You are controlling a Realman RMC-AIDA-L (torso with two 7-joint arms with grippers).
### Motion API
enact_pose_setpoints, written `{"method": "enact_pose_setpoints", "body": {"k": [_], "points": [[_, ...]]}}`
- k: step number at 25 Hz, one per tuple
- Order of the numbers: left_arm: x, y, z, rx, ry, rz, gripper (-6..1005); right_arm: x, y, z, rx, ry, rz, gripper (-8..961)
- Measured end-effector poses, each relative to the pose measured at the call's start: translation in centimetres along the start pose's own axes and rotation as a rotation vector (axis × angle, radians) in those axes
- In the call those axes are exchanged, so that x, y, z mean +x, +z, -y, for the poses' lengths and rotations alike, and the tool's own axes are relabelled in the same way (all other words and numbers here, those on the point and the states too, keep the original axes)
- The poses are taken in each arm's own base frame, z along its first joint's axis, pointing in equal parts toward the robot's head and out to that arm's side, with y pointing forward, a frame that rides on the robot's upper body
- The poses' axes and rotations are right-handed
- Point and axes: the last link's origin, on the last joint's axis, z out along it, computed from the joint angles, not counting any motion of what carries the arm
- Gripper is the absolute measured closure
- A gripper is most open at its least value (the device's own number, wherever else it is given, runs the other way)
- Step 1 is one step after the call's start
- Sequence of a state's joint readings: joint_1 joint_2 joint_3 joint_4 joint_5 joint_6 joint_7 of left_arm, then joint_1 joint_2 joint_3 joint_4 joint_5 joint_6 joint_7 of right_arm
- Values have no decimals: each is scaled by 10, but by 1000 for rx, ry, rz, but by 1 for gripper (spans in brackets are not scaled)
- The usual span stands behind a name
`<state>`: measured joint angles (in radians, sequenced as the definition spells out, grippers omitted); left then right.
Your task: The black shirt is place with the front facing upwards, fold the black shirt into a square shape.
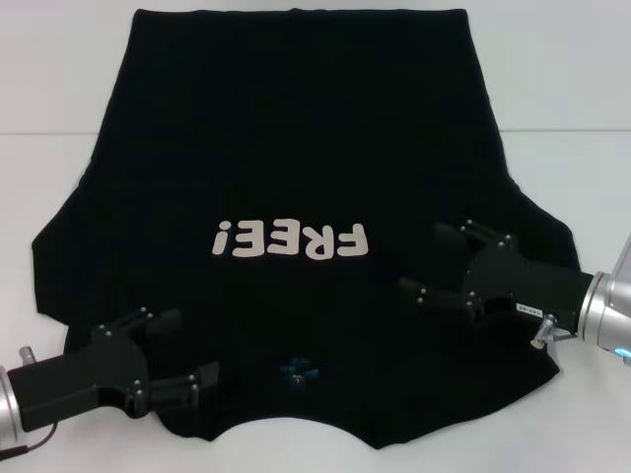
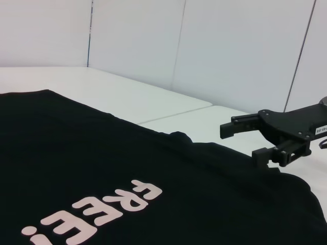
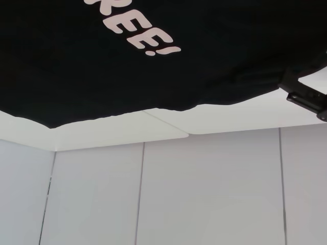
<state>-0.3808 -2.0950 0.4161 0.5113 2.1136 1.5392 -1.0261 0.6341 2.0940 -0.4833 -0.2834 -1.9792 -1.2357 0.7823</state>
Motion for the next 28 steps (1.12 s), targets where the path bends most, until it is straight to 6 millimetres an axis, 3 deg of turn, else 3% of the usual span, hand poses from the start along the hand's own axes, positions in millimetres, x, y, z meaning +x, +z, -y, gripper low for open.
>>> {"method": "enact_pose_setpoints", "body": {"k": [18,28], "points": [[2,1,-4,-19,-7,-22,52,8,4,-1,18,12,-42,9],[6,-12,-2,-1,-21,-70,54,5,11,-5,-2,30,-36,9]]}}
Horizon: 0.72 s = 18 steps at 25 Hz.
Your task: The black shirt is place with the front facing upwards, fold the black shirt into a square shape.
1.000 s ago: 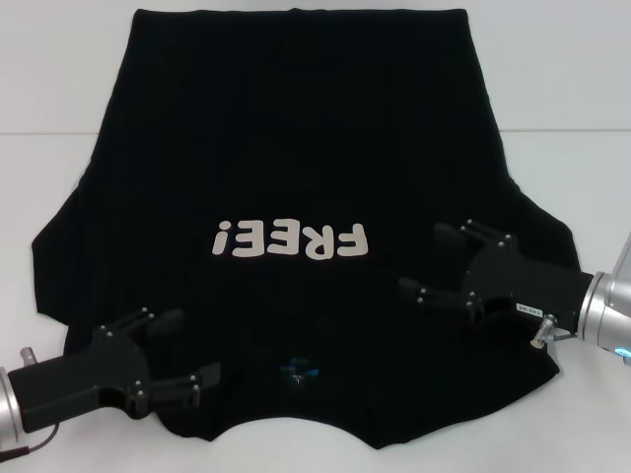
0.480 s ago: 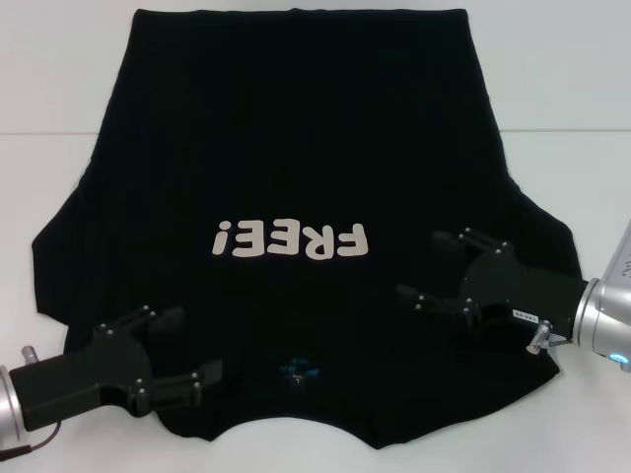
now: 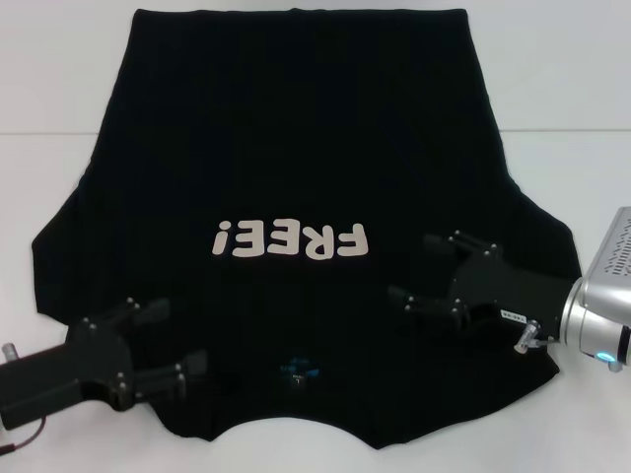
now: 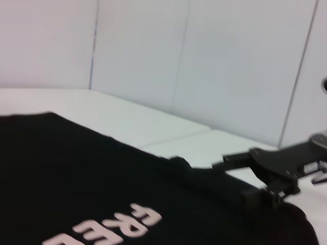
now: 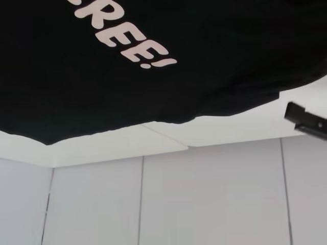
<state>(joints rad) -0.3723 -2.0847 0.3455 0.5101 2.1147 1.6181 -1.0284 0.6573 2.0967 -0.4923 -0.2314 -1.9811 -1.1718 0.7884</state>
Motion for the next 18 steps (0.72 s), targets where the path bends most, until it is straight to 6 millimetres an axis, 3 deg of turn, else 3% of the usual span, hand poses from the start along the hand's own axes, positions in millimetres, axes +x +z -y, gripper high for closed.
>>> {"method": "enact_pose_setpoints", "body": {"k": [13,18], "points": [[8,-6,7,38,-59,-46,59,-6,2,4,2,-11,12,9],[33,-16,28,31,-351,-30,61,-9,4,6,3,0,14,9]]}}
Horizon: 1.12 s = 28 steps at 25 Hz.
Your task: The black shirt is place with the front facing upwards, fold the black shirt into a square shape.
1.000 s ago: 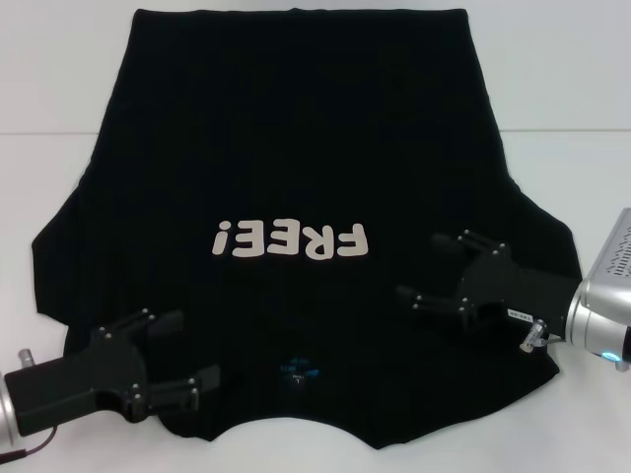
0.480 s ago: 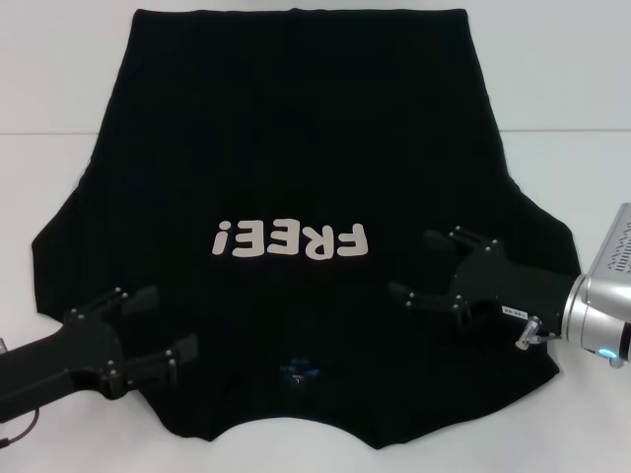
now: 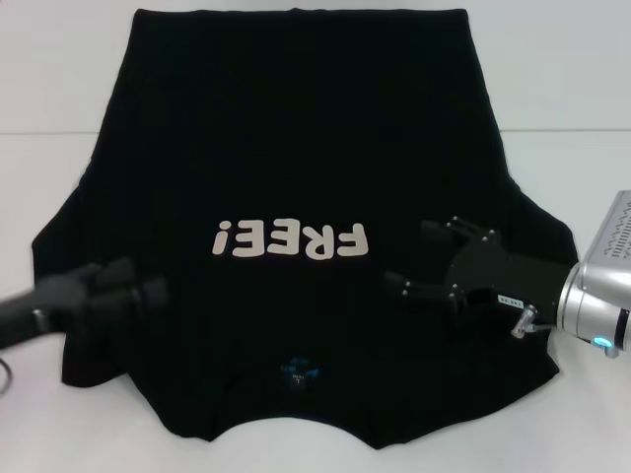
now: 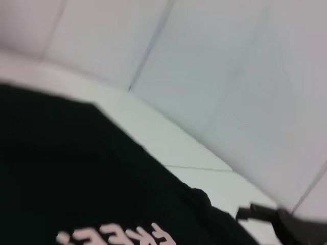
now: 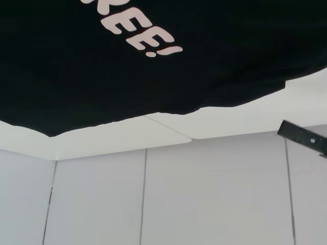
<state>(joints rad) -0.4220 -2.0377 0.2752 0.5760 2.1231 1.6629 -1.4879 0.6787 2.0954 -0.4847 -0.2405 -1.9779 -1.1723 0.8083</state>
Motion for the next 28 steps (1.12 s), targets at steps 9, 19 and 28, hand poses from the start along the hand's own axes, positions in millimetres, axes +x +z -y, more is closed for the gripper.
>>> {"method": "enact_pose_setpoints", "body": {"k": [9,19,28], "points": [[71,-15,40,152,-549,180,65,-2,1,-1,-14,14,2,9],[80,-10,79,453,-642,208,66,1,-4,-6,-32,38,17,9],[63,-8,91,561,-686,202,65,2,-6,-6,-32,49,16,9]]}}
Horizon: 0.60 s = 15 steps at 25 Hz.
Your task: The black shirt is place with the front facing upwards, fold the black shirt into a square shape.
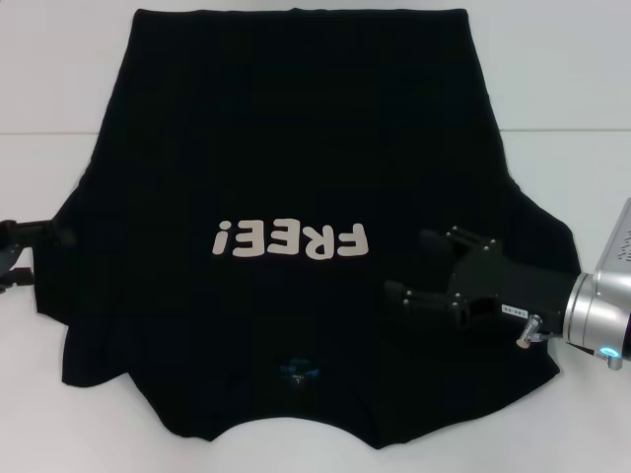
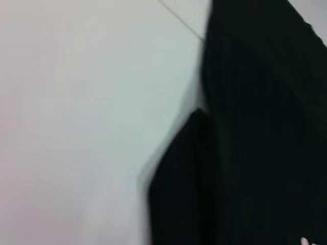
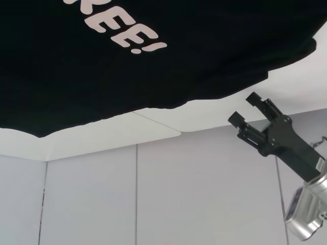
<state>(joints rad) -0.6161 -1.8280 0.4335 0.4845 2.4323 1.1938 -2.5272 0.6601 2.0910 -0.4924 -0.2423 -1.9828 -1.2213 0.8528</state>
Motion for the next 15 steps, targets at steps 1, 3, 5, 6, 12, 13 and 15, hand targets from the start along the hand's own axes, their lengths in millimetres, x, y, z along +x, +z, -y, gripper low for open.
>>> {"method": "enact_pose_setpoints", "body": {"k": [1,3,5,6,12,13,15], "points": [[-1,0,2,4,-7,-3,65,0,0,0,0,0,0,9],[-4,0,5,10,-17,-6,65,1,-1,0,0,0,-1,9],[-7,1,7,11,-27,-2,65,1,-1,0,0,0,-2,9],[-7,1,7,11,-27,-2,65,1,-1,0,0,0,-2,9],[-12,4,9,7,-48,18,65,1,-1,0,-1,0,-1,9],[-13,3,9,8,-52,18,65,1,-1,-1,-2,0,0,8],[-14,3,12,12,-62,16,65,1,-1,-1,-3,-1,0,8]]}}
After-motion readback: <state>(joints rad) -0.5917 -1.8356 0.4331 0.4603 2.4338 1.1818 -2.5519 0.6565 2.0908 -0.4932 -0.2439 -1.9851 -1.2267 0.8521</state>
